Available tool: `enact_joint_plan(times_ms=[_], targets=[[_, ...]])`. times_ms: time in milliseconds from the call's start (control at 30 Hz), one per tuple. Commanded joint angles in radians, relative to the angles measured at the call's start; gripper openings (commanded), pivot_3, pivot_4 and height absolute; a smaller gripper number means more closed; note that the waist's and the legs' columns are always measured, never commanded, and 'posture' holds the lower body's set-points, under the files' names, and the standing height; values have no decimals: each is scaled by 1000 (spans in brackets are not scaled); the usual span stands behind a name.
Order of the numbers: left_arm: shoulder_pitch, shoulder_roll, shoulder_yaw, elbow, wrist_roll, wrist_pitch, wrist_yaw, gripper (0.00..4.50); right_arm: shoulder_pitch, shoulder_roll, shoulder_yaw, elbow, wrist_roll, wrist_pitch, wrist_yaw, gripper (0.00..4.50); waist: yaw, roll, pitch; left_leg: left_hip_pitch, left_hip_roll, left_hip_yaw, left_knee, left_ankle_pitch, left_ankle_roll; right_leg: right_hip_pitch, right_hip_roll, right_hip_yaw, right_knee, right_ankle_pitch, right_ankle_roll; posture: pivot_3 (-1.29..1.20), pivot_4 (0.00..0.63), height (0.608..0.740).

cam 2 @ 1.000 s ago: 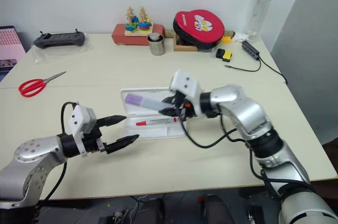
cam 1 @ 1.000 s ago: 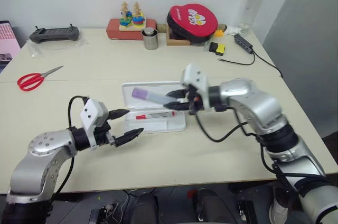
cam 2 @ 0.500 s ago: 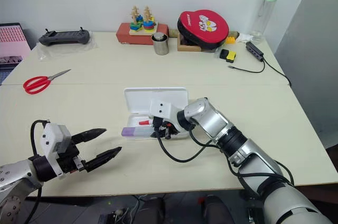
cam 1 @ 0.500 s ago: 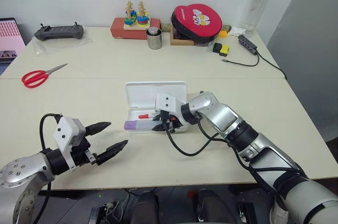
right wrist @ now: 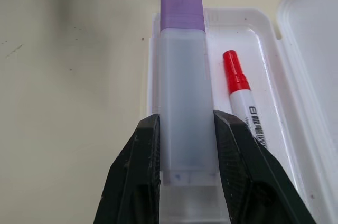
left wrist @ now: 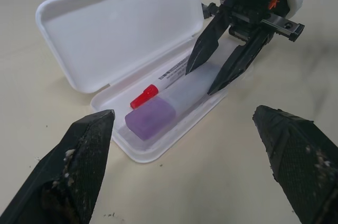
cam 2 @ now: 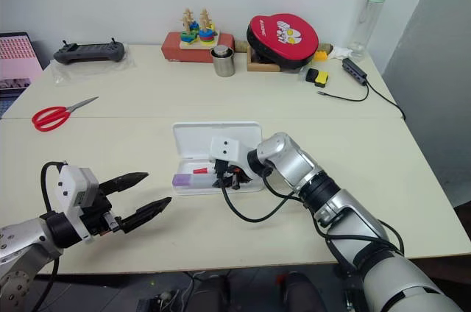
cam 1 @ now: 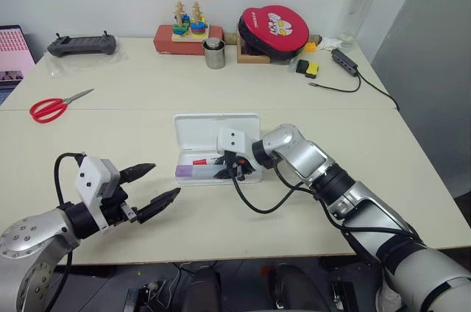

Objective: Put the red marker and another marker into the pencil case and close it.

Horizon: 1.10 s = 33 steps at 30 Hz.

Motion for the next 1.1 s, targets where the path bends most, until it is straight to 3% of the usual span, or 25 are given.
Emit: enact_joint_plan(times_ms=[33, 100, 167, 200, 400, 600, 700, 867, 1000, 1100], targets=[[-19, 18, -6, -26, -16, 6, 5, 4500, -15, 6, -34, -2, -3, -14, 16, 1089, 0, 0, 0, 0, 0, 0, 0, 0, 0, 0, 0, 0, 0, 0, 0, 0, 150, 740], [-33, 21, -10, -22, -20, 8, 8, 4500, -13, 6, -36, -5, -3, -12, 20, 1089, 0, 0, 0, 0, 0, 0, -1, 0, 0, 0, 0, 0, 0, 0, 0, 0, 150, 740], [-41, 24, -13, -21, -21, 11, 8, 4500, -10, 6, -37, -13, -3, -11, 24, 1792, 0, 0, 0, 0, 0, 0, -1, 0, 0, 0, 0, 0, 0, 0, 0, 0, 150, 740], [-46, 25, -16, -20, -21, 13, 9, 4500, -9, 7, -39, -14, -1, -10, 22, 1849, 0, 0, 0, 0, 0, 0, -1, 0, 0, 0, 0, 0, 0, 0, 0, 0, 150, 740], [-99, 31, -42, -14, -26, 25, 10, 4500, -18, 11, -87, -52, 28, 5, 22, 3195, 0, 0, 0, 0, 0, 0, -1, 0, 0, 0, 0, 0, 0, 0, 0, 0, 150, 740], [-237, 10, -149, 13, -15, 25, 17, 4500, 51, -50, -322, -402, 296, 188, 69, 4476, 10, 0, 0, 0, 0, -1, -1, 0, 0, 0, 0, 0, 0, 2, 3, 0, 150, 740], [-344, -32, -236, 31, -4, 35, 51, 4500, 89, -84, -457, -513, 371, 305, -37, 4476, 12, 0, 0, 0, -1, -2, -1, 0, 0, 1, 0, -1, 0, 2, 4, 0, 150, 740], [-538, -151, -391, 95, 42, 45, 130, 4500, 167, -137, -590, -547, 319, 400, -295, 4476, 15, -2, -1, -1, -2, -2, 1, 0, 0, 2, 0, 0, -1, 3, 5, 0, 150, 740], [-657, -222, -450, 185, 86, 31, 165, 4500, 195, -128, -576, -443, 174, 408, -544, 4476, -5, -2, -1, -1, -2, -1, 2, 0, 0, 1, 1, 2, 0, 6, 9, 0, 150, 740], [-711, -230, -461, 231, 95, 31, 151, 4500, 208, -56, -592, -357, 128, 420, -703, 4476, -15, -1, -1, 0, -1, -1, 1, 0, 0, 1, 1, 2, 1, 5, 9, 0, 150, 740]])
